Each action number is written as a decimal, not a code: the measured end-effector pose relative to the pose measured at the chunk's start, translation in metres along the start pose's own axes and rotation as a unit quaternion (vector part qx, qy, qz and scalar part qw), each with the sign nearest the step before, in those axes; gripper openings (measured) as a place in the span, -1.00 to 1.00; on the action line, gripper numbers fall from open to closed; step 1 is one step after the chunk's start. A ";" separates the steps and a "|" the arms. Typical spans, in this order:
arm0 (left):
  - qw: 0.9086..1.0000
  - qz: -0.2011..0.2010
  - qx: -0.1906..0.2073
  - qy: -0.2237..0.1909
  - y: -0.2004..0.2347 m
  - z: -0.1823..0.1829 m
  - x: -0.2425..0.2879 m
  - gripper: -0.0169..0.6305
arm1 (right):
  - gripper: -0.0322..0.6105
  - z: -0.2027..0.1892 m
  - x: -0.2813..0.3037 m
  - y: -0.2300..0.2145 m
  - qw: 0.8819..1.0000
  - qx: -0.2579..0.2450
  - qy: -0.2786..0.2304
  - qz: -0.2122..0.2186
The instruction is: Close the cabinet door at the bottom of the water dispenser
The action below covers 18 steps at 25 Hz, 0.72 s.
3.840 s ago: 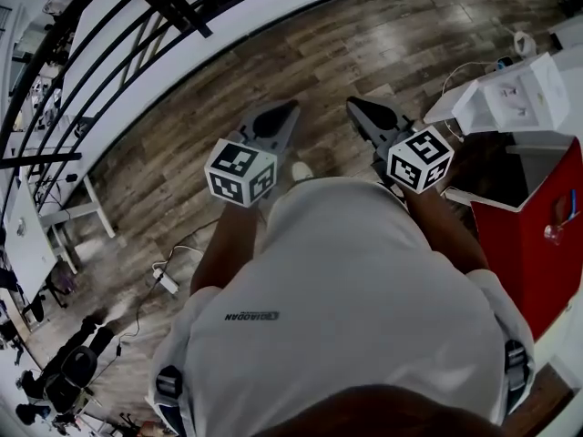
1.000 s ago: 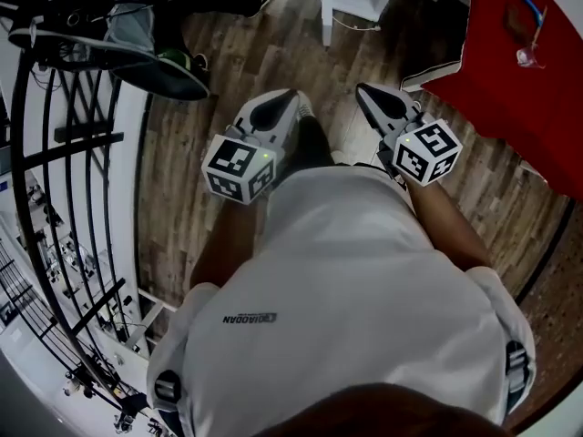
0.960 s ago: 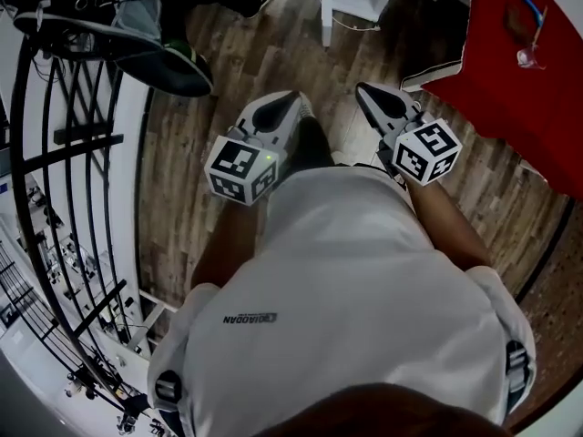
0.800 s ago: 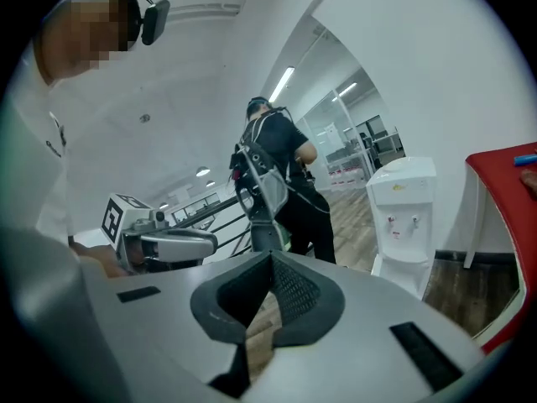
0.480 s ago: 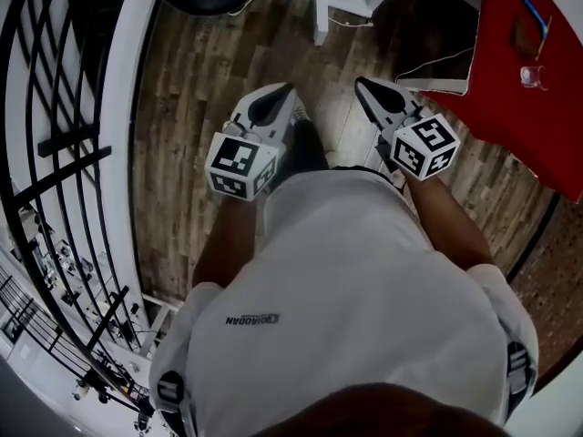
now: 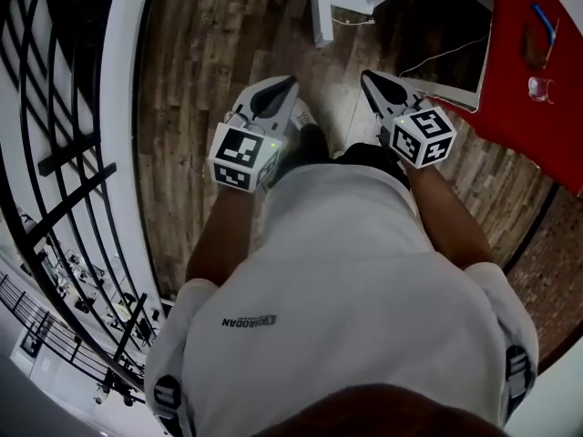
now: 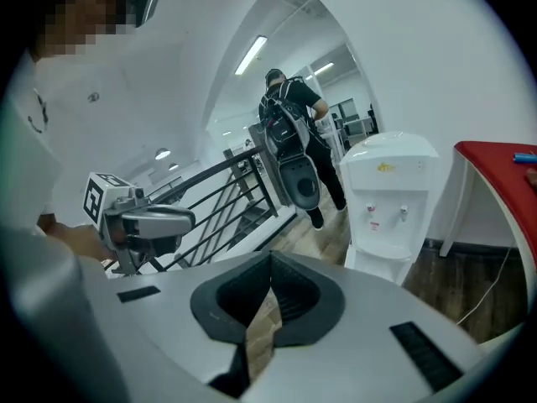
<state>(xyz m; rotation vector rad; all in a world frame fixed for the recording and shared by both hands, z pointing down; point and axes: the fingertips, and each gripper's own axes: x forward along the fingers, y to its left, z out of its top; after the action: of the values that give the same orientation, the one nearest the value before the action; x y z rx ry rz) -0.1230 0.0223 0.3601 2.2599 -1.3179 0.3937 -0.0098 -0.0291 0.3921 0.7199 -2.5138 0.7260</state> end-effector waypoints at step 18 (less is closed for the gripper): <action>0.991 0.035 -0.094 0.091 0.102 -0.127 0.146 -0.97 | -0.51 -0.156 0.178 -0.157 0.981 0.120 0.095 -0.118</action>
<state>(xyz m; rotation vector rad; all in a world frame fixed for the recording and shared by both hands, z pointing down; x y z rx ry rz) -0.1403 -0.0570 0.5638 1.9784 -1.2846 0.4690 -0.0181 -0.1164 0.6628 0.9620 -2.1460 0.9718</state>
